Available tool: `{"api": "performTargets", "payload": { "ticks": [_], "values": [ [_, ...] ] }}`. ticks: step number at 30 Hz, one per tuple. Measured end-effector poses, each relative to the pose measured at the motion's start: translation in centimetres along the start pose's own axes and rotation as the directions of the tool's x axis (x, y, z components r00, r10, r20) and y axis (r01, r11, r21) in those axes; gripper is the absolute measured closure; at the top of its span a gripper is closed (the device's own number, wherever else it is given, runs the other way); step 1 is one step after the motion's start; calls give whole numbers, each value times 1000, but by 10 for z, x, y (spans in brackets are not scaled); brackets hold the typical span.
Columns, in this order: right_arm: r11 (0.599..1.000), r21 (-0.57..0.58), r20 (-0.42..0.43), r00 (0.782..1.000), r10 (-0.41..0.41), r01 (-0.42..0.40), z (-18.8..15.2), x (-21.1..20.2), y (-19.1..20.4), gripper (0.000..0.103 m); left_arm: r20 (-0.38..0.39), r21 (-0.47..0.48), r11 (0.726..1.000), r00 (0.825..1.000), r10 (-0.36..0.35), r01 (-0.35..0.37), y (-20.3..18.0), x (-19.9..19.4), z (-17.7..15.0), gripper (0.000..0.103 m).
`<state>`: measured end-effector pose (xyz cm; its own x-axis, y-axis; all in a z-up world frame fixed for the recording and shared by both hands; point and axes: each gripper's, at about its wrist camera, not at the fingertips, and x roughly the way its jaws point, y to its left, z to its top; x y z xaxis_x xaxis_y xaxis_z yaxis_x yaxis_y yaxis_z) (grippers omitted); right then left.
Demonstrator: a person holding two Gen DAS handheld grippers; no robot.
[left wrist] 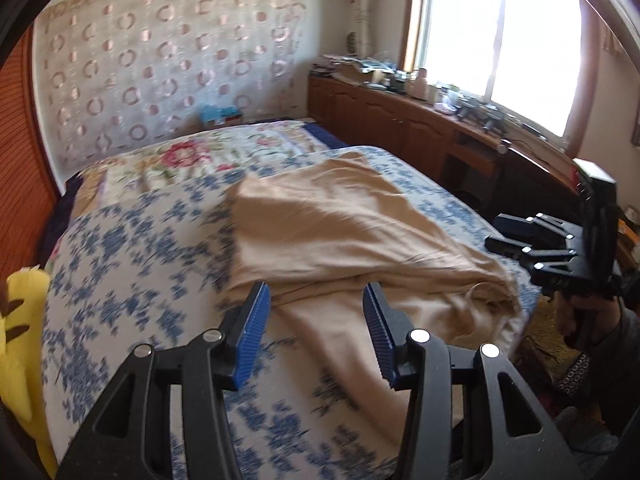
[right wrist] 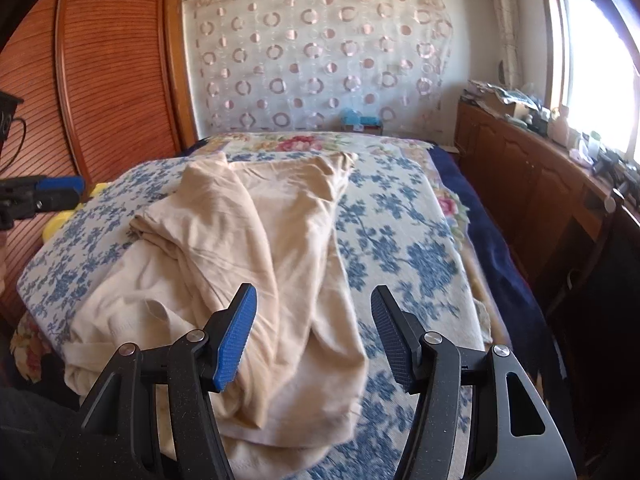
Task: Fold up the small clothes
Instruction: 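Lower the fabric onto the shirt and open the left gripper, then move the right gripper toward the folded shirt's edge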
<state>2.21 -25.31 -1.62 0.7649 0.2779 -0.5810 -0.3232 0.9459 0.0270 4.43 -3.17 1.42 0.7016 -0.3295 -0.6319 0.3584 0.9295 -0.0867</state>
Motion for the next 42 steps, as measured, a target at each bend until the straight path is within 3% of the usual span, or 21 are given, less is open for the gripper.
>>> {"api": "performTargets", "payload": {
  "ticks": [6, 20, 29, 32, 37, 42],
  "values": [
    [996, -74, 15, 999, 46, -45, 21, 12, 29, 42, 1, -66, 995, 997, 82, -81, 39, -8, -15, 56],
    [968, -192, -51, 986, 157, -164, 69, 57, 88, 42, 16, -150, 980, 991, 137, -133, 85, -22, -38, 56],
    [927, -237, -134, 955, 264, -290, 92, 99, 142, 42, 25, -180, 974, 989, 148, -141, 99, -33, -49, 56],
    [905, -263, -200, 936, 289, -335, 93, 124, 166, 42, 34, -185, 972, 987, 156, -148, 101, -39, -52, 56],
    [888, -289, -320, 910, 264, -359, 84, 167, 192, 42, 42, -192, 971, 987, 155, -144, 105, -42, -55, 56],
    [880, -340, -358, 911, 206, -333, 70, 189, 206, 42, 45, -196, 971, 988, 149, -138, 103, -42, -58, 56]
  ]
}}
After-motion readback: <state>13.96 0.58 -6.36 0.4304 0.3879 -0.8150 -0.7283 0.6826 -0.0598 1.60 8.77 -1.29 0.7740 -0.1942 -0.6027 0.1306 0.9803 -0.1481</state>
